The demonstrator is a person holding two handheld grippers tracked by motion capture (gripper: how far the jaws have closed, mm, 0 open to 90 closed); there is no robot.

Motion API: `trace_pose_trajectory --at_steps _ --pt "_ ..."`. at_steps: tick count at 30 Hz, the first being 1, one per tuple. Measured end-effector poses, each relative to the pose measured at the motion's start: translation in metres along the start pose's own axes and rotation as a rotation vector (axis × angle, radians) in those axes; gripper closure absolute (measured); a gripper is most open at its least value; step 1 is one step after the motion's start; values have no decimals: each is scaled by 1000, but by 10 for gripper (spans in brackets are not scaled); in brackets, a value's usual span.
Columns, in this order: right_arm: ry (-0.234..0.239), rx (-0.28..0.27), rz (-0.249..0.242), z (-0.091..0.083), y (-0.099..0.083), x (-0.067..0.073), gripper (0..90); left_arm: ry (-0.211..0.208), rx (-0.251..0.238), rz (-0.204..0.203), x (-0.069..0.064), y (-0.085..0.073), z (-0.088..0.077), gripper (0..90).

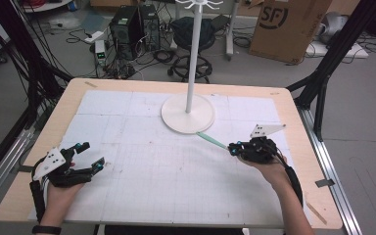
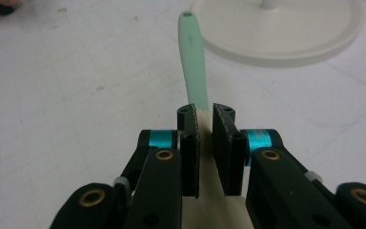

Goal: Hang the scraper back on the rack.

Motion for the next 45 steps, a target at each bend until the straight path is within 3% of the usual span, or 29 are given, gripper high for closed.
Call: trace_pose_trajectory --at_steps 14,30,39,45 --pt "-14 -67 13 -48 78 -7 820 0 -3 -4 0 0 0 187" --pt "-92 -180 10 -110 175 -28 819 -3 -2 -3 0 0 0 187" --pt "-123 -207 2 -129 211 -36 819 -5 -1 -2 0 0 0 188" --pt "-133 -194 1 -134 227 -37 819 -5 -1 0 0 0 0 188"
Point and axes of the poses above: each handheld gripper's, and its own axes: z roughly forward along the jaws, y roughly out of its top, x roughly to its left, the point moved 3 cm from there along z, roughly forward along the jaws, and after that the axes turned 7 degrees about -y, right-handed, at the moved point
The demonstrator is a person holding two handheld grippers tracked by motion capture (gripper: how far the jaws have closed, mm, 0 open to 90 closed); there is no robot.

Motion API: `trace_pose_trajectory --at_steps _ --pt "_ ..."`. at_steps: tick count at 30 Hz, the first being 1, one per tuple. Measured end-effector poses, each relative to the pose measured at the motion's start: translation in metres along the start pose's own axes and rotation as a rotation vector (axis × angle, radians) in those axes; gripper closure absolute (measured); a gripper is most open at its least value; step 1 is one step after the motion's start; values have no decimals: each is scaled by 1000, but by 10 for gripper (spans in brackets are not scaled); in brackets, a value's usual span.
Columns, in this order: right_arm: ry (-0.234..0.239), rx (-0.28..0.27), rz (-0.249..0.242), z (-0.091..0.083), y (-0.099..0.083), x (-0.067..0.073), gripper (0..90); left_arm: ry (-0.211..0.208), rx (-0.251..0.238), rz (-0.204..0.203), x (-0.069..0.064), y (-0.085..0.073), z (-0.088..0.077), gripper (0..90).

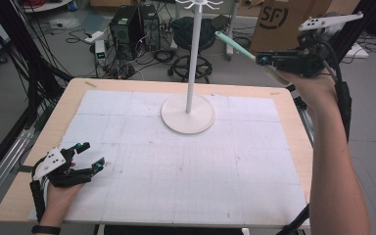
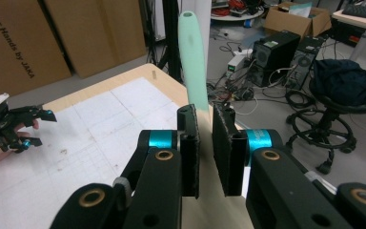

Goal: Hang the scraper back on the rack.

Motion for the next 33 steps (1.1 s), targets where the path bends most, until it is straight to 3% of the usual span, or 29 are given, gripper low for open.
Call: trace_pose_trajectory --at_steps 15,33 --pt "-39 -32 -8 -17 32 -3 819 -1 1 1 0 0 0 188" --pt "-57 -32 -22 -4 47 -1 818 -3 0 5 0 0 0 188"
Point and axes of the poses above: each handheld gripper's, and its own axes: z roughly forward along the jaws, y roughly out of its top, x roughly to its left, the point moved 3 cm from there along z, roughly forward along the jaws, and after that the axes turned 7 degrees about -y, right-handed, at the moved point
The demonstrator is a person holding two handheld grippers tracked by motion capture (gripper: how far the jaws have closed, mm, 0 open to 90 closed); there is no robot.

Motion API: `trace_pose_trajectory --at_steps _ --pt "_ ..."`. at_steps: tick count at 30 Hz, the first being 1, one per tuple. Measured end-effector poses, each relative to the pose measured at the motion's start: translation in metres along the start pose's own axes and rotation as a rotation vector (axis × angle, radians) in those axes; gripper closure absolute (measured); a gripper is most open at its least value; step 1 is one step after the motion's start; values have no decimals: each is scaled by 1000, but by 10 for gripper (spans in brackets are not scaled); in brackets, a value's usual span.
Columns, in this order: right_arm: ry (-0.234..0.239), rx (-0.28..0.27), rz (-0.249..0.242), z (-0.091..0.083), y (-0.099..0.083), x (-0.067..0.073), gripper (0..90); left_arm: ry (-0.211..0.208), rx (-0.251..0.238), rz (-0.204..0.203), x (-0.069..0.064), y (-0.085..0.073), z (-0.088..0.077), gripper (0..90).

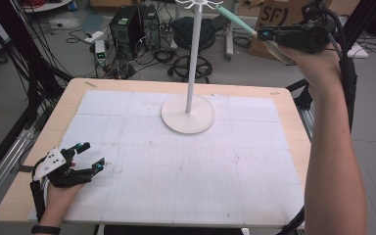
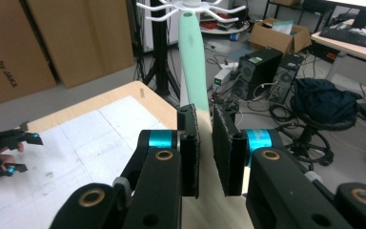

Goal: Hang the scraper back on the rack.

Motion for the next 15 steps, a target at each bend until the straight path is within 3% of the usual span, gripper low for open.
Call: trace_pose_trajectory --at_steps 15 --pt "-17 -11 14 2 -4 -4 818 0 -1 -2 0 0 0 188"
Point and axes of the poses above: each handheld gripper's, and its own axes: z roughly forward along the jaws, y roughly out of its top, x roughly to its left, the point moved 3 cm from there along z, roughly forward along the jaws, and after that the axes turned 7 degrees about -y, right-handed, at the moved point
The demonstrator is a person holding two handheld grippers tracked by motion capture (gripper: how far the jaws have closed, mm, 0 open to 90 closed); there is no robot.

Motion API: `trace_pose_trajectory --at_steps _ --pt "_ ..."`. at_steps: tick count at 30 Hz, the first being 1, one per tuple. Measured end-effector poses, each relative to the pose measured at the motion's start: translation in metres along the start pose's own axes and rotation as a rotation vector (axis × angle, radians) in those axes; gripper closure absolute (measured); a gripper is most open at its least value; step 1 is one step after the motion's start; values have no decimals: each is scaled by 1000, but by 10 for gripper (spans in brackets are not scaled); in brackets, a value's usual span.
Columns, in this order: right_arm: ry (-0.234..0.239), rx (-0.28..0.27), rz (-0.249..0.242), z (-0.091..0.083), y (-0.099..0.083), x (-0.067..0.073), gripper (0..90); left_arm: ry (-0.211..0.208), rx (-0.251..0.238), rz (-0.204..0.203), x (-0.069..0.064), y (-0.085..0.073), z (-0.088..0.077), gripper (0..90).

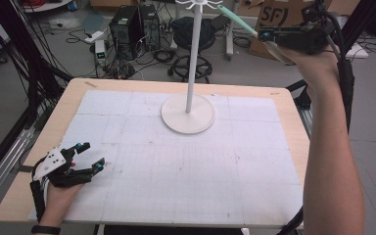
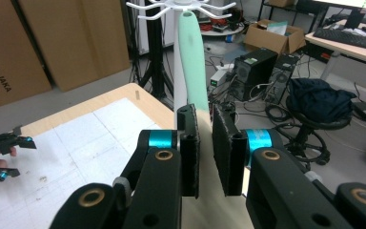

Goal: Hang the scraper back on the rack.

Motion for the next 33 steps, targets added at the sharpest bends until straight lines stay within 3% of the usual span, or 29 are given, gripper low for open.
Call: trace_pose_trajectory --at_steps 33 --pt "14 44 -3 19 -6 6 816 -1 2 0 0 0 0 188"
Point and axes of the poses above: each handheld gripper's, and its own axes: z roughly forward along the jaws, y roughly out of its top, x roughly to its left, the point moved 3 cm from there along z, roughly forward along the jaws, and after that the axes turned 7 degrees about -y, right-handed, at the moved point
